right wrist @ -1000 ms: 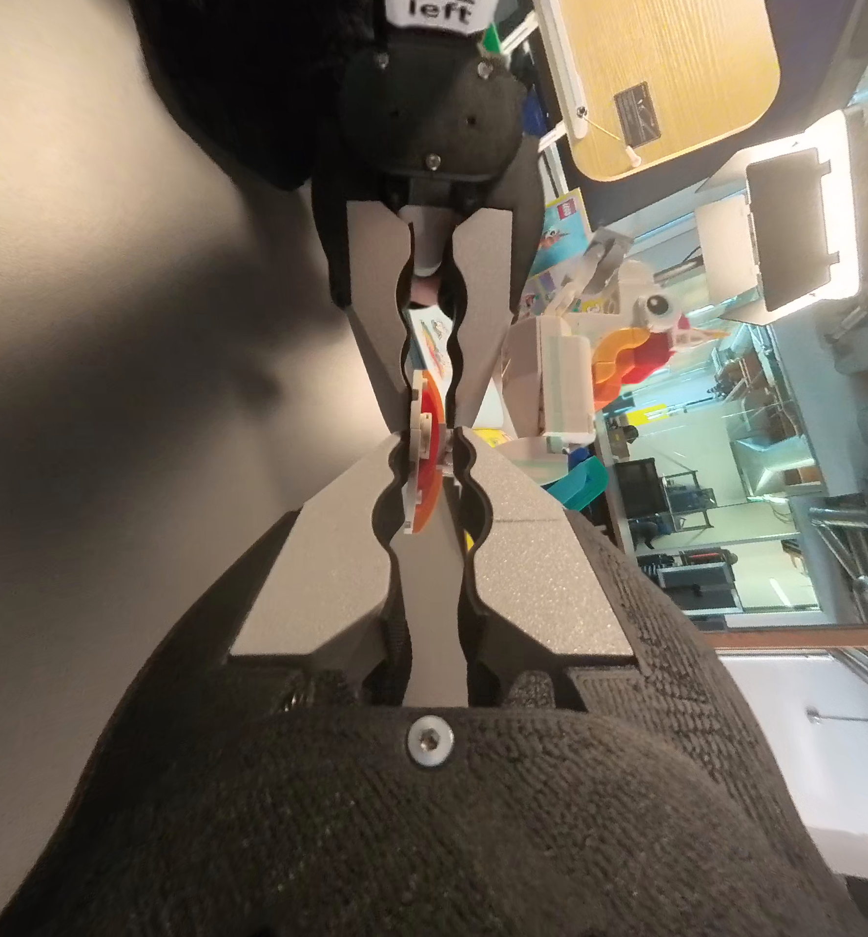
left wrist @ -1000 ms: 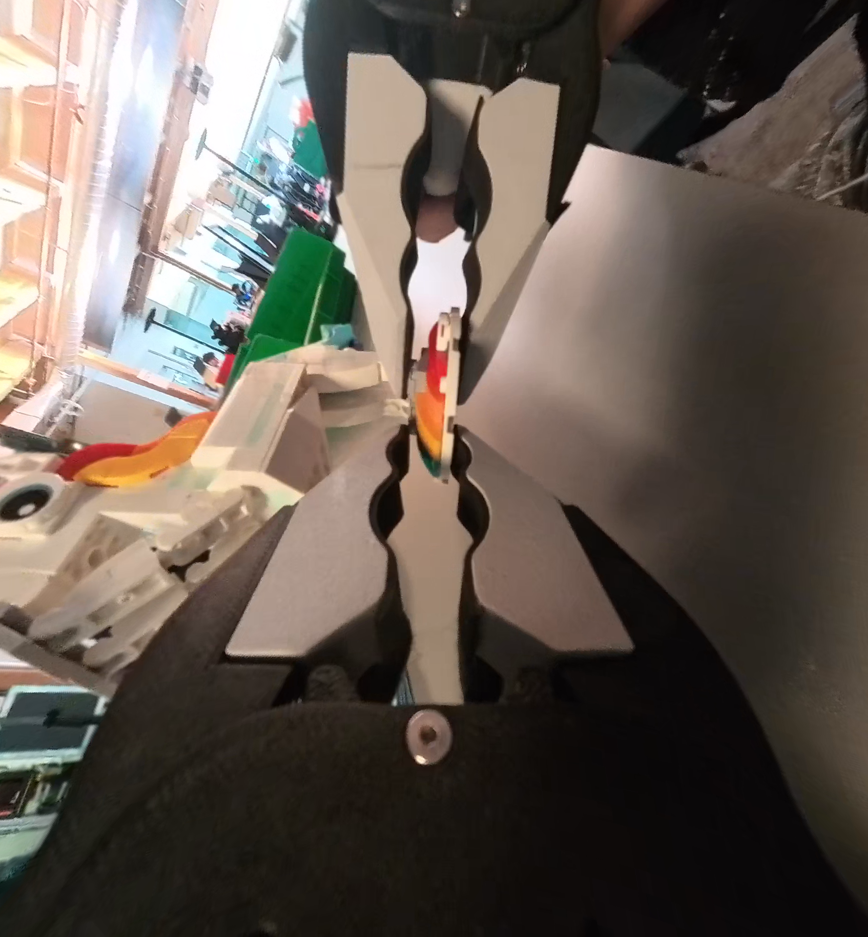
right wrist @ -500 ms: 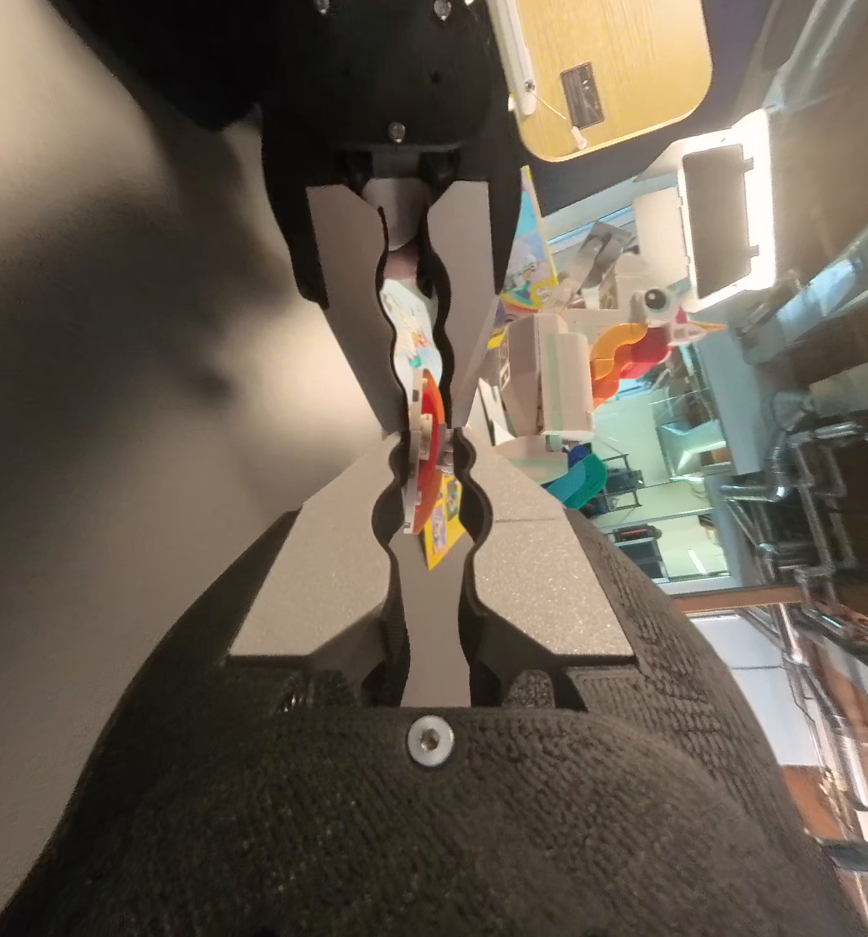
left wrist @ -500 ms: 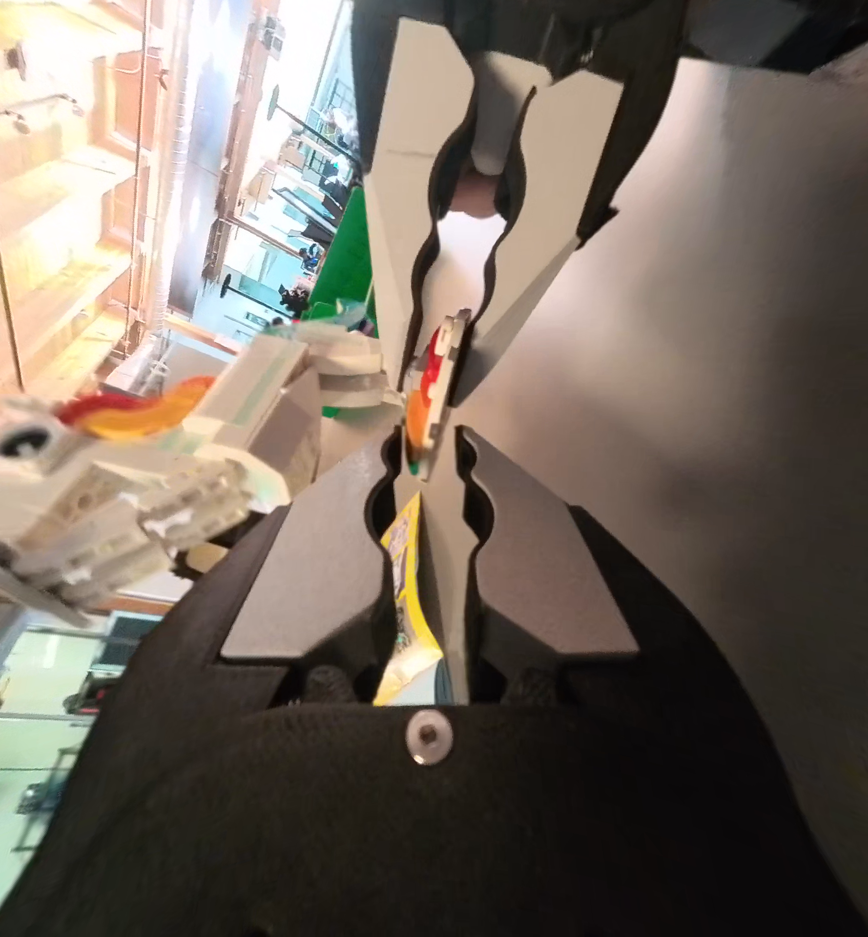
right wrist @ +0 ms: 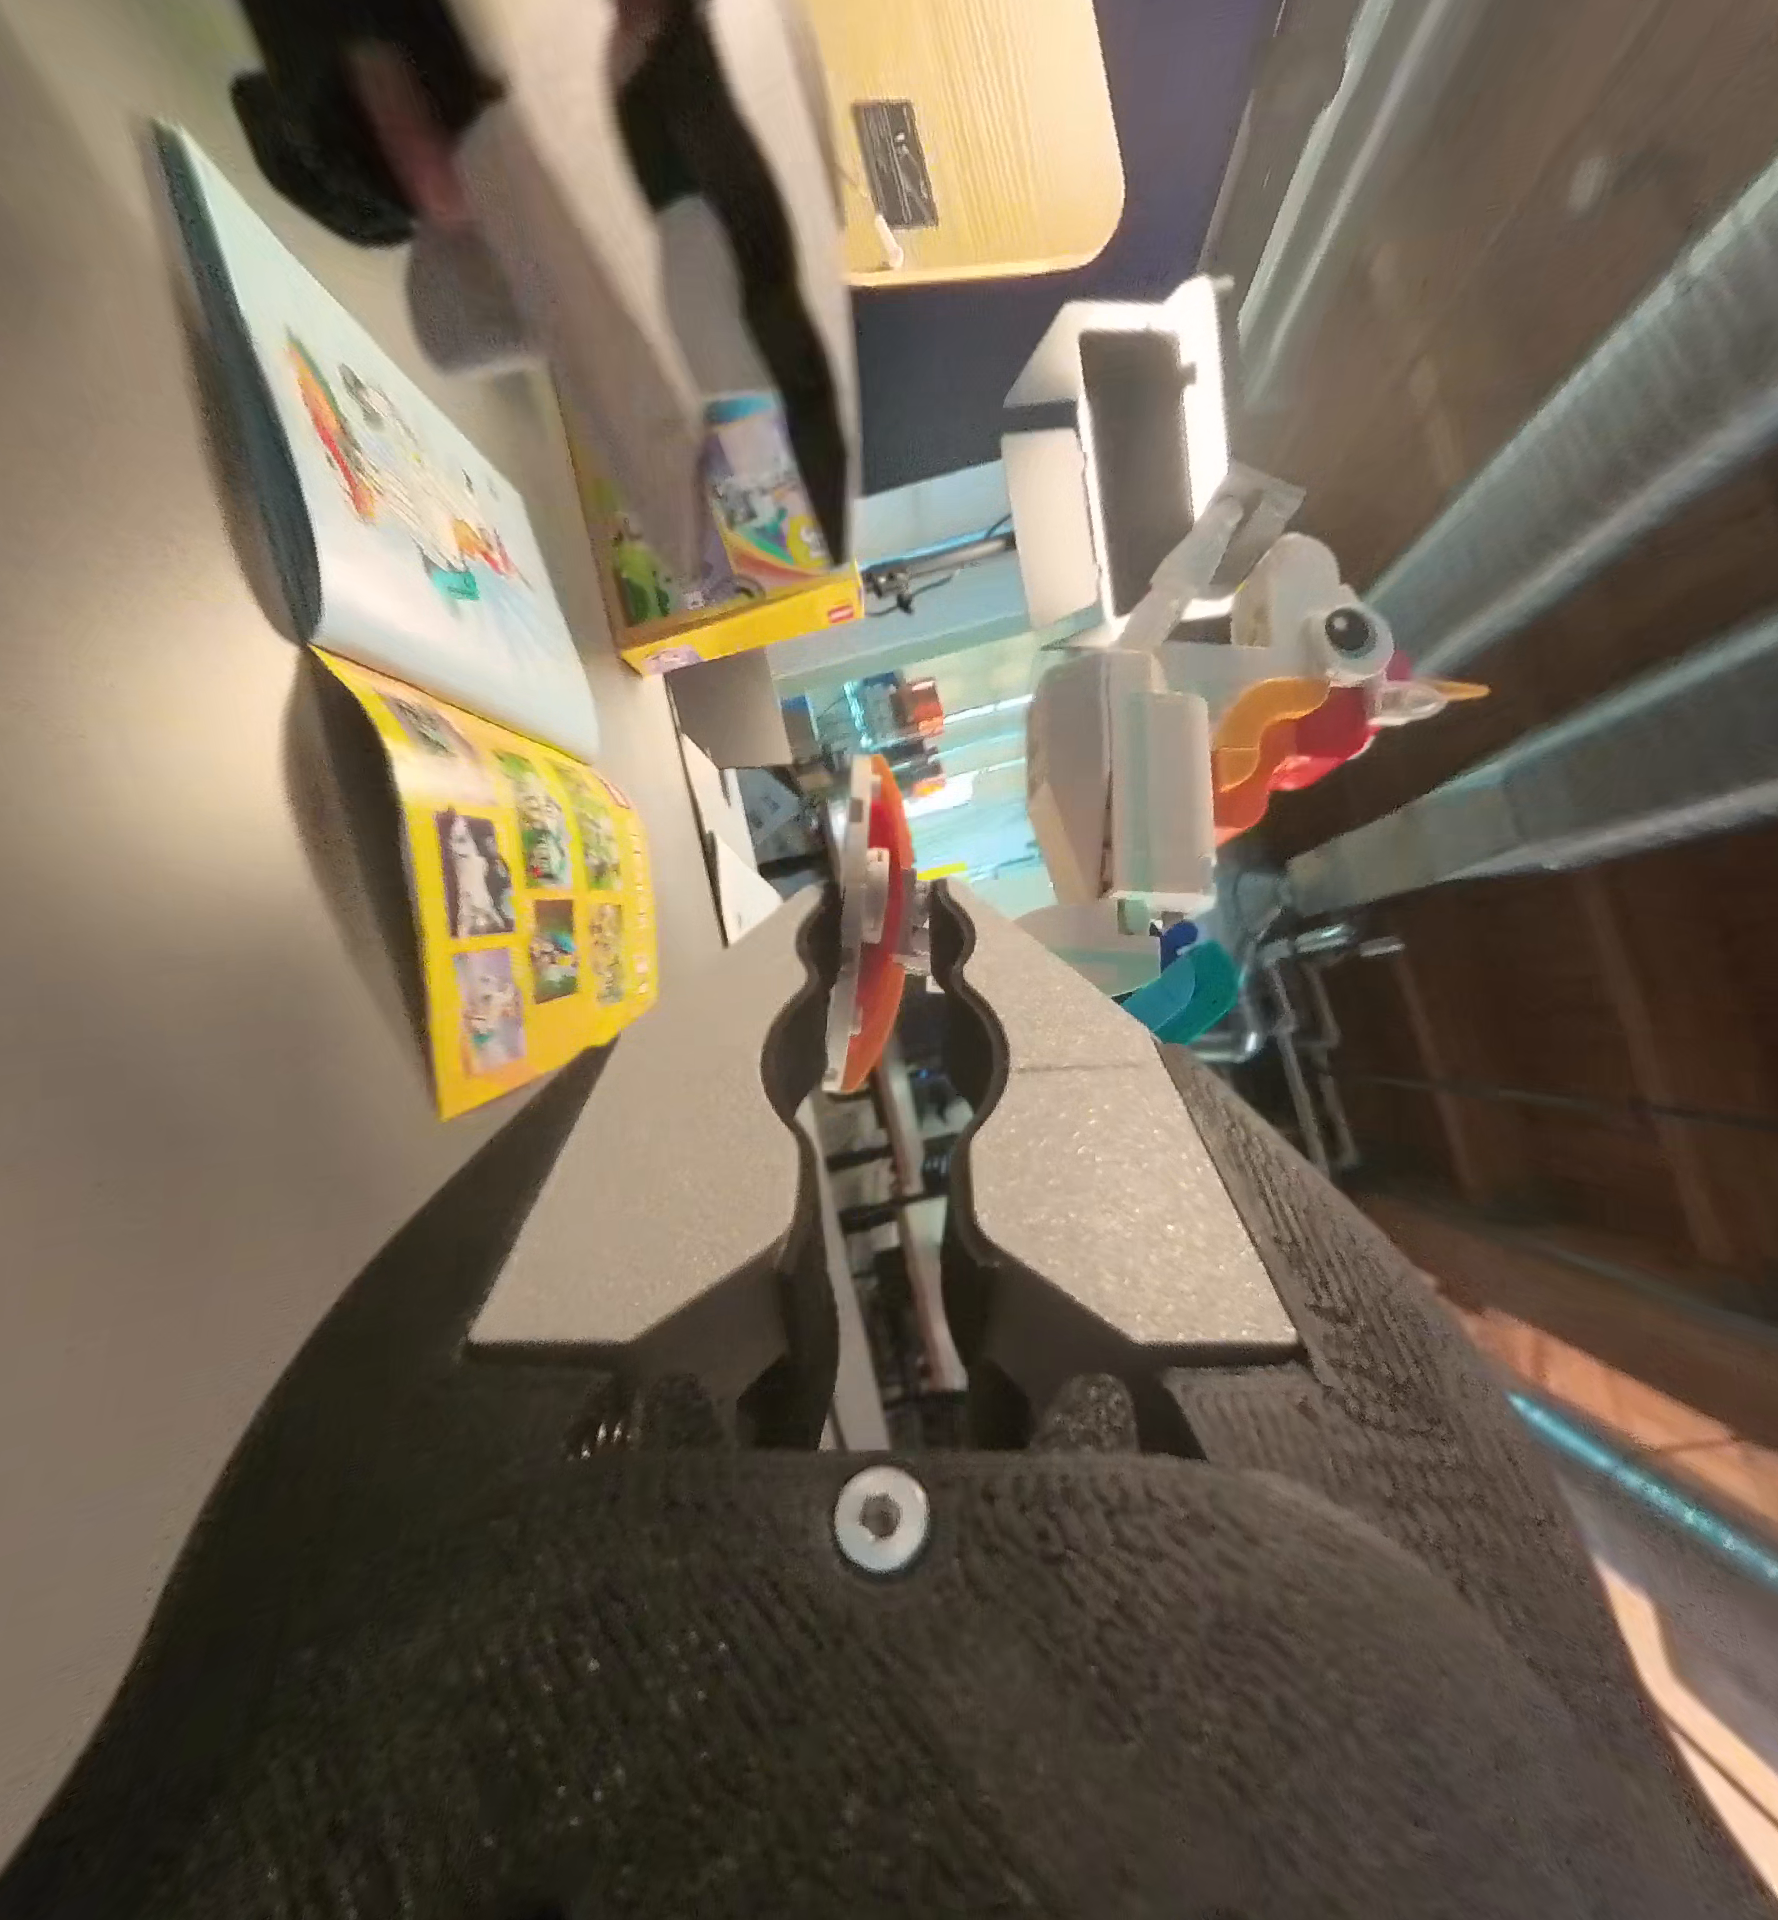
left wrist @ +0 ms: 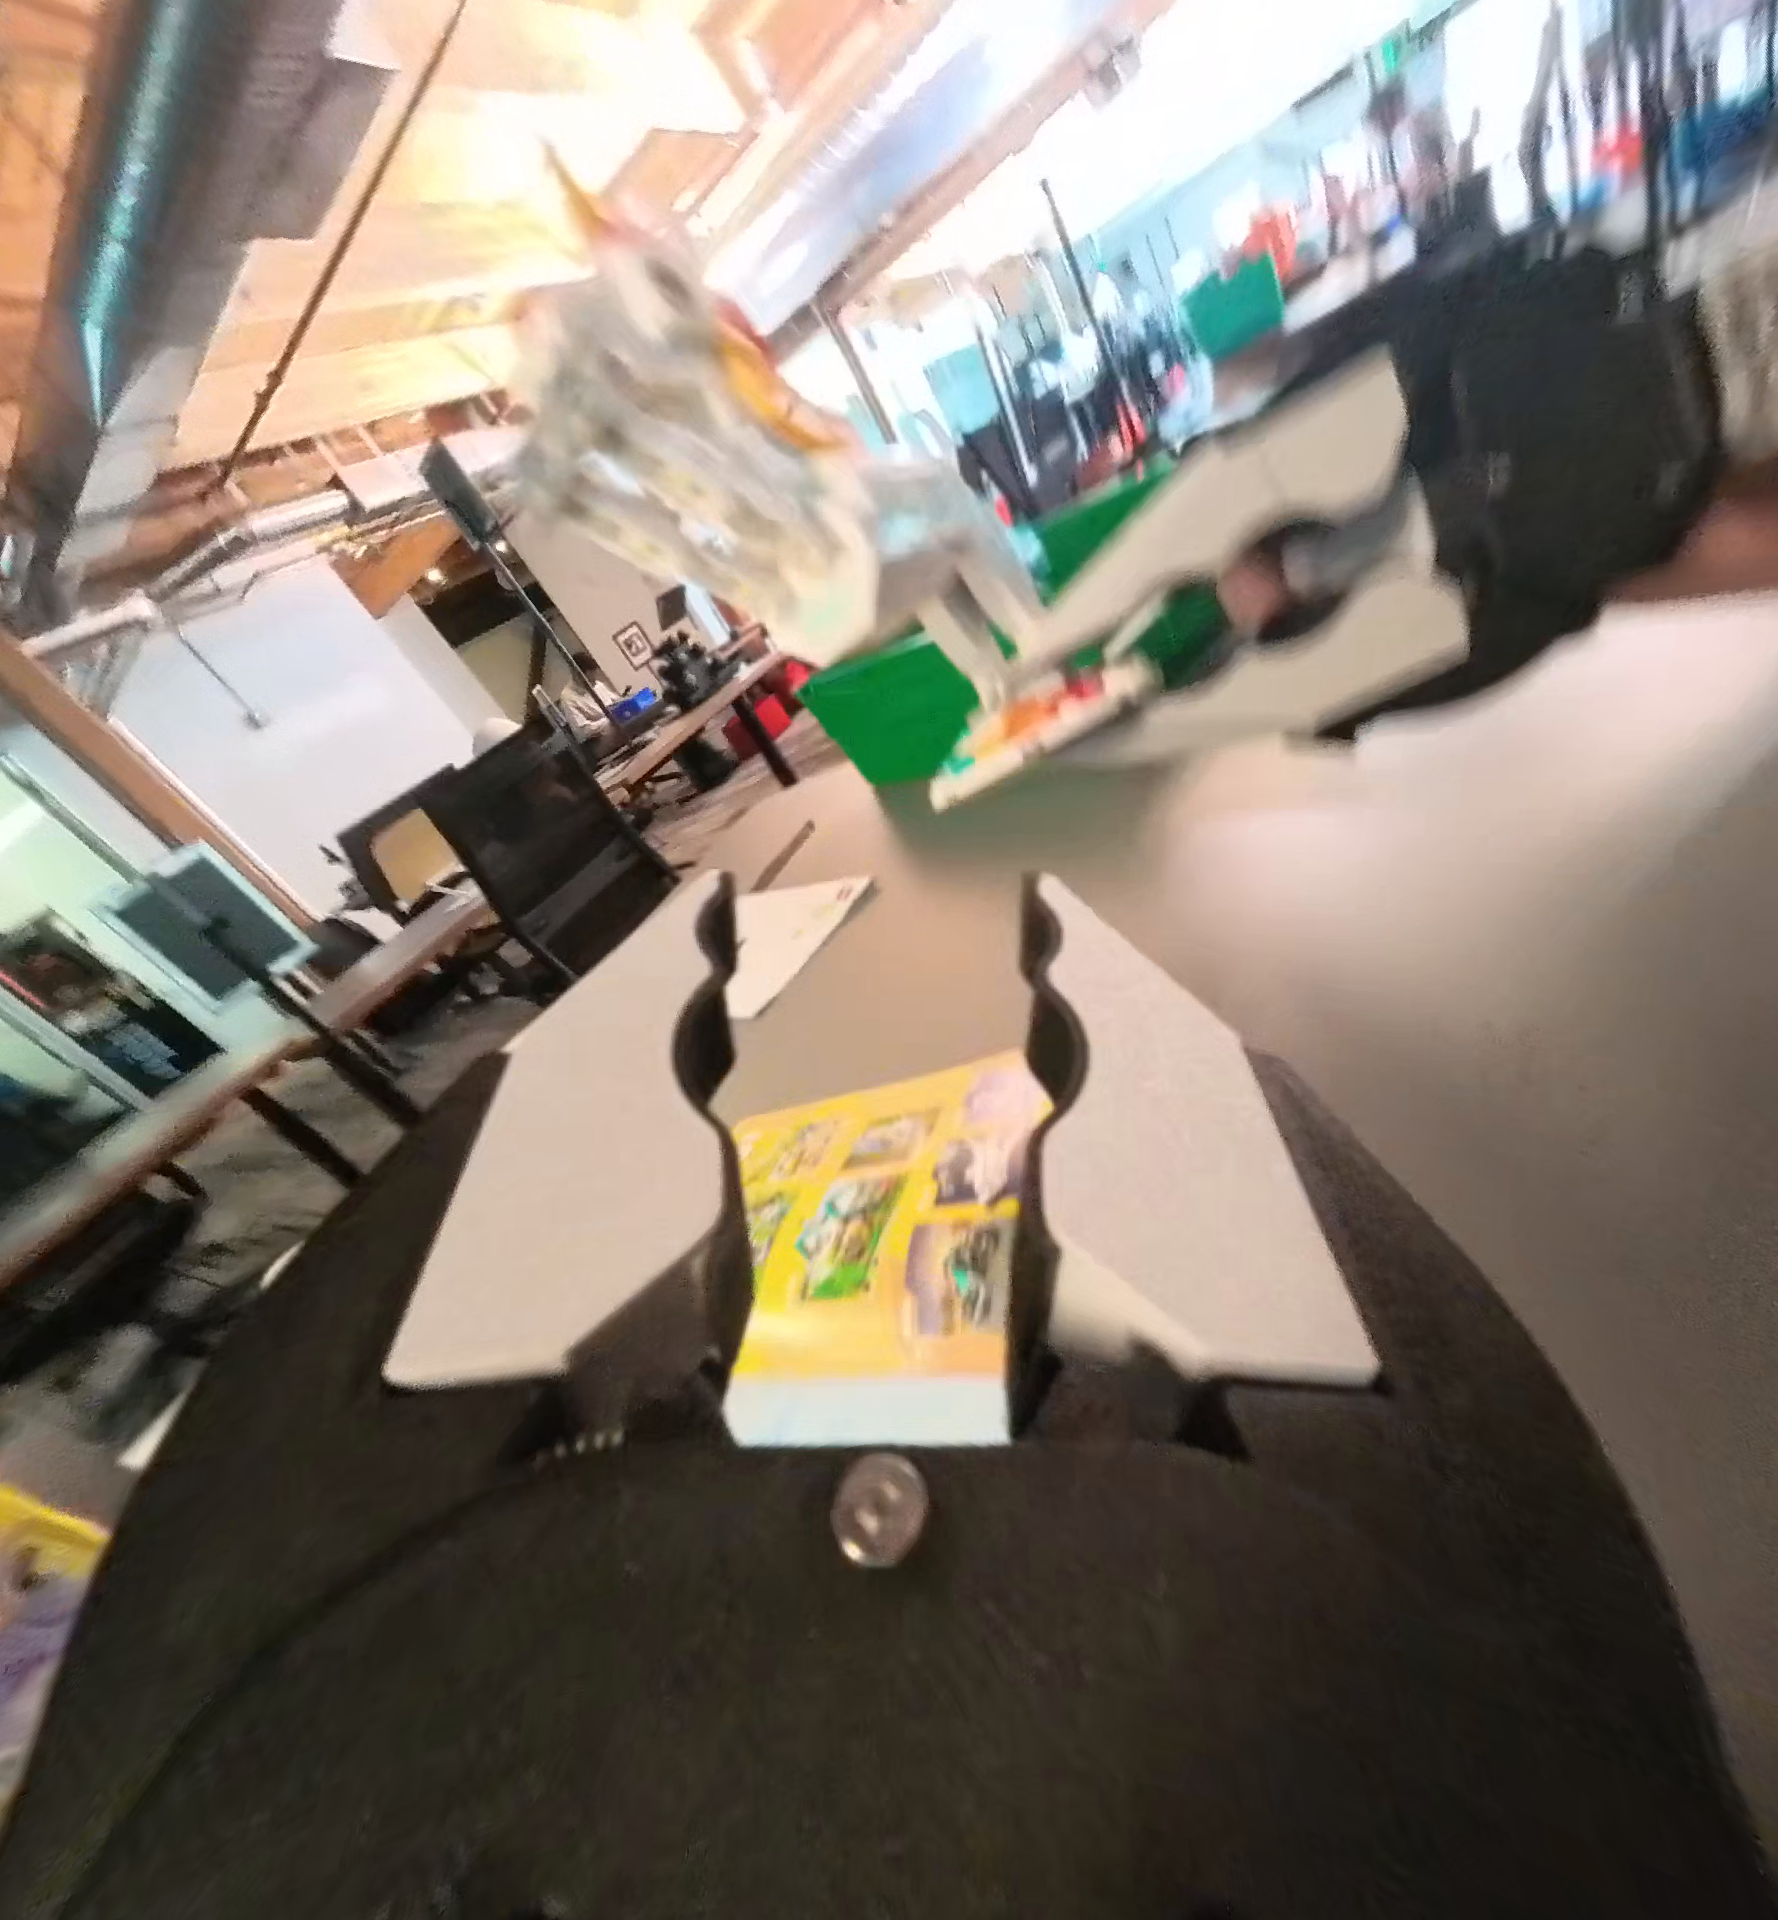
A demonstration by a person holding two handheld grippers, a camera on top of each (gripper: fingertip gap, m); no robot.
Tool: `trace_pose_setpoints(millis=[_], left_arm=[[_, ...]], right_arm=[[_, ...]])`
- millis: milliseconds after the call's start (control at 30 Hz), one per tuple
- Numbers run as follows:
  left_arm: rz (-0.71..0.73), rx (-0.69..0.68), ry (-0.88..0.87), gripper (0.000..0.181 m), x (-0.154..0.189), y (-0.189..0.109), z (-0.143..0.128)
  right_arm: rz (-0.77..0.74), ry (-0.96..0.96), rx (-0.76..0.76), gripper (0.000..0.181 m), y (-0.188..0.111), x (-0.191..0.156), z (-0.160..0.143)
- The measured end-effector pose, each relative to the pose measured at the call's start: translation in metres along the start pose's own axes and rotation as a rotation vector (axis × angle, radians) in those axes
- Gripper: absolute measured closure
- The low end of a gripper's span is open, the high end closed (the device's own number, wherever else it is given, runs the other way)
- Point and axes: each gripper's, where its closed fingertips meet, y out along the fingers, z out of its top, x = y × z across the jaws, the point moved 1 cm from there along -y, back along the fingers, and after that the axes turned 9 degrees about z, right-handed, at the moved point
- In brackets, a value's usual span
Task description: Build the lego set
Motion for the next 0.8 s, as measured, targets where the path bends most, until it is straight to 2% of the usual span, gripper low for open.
trace_pose_setpoints(millis=[67, 167, 500, 633, 800], left_arm=[[0.003, 0.028, -0.185, 0.112, -0.015, 0.008, 0.017], [-0.019, 0.080, -0.351, 0.112, -0.028, 0.015, 0.035], [-0.122, 0.165, -0.453, 0.147, -0.024, 0.020, 0.049], [-0.102, 0.201, -0.482, 0.148, -0.027, 0.019, 0.055], [-0.033, 0.332, -0.615, 0.148, -0.036, 0.017, 0.066]], right_arm=[[-0.011, -0.023, 0.036, 0.167, 0.006, 0.001, -0.005], [0.005, -0.029, 0.074, 0.167, 0.009, -0.005, -0.003], [0.058, -0.079, 0.091, 0.167, 0.001, -0.017, 0.002], [0.039, -0.025, 0.091, 0.167, 0.001, -0.011, 0.003], [-0.015, 0.108, 0.109, 0.167, 0.004, 0.002, 0.011]])
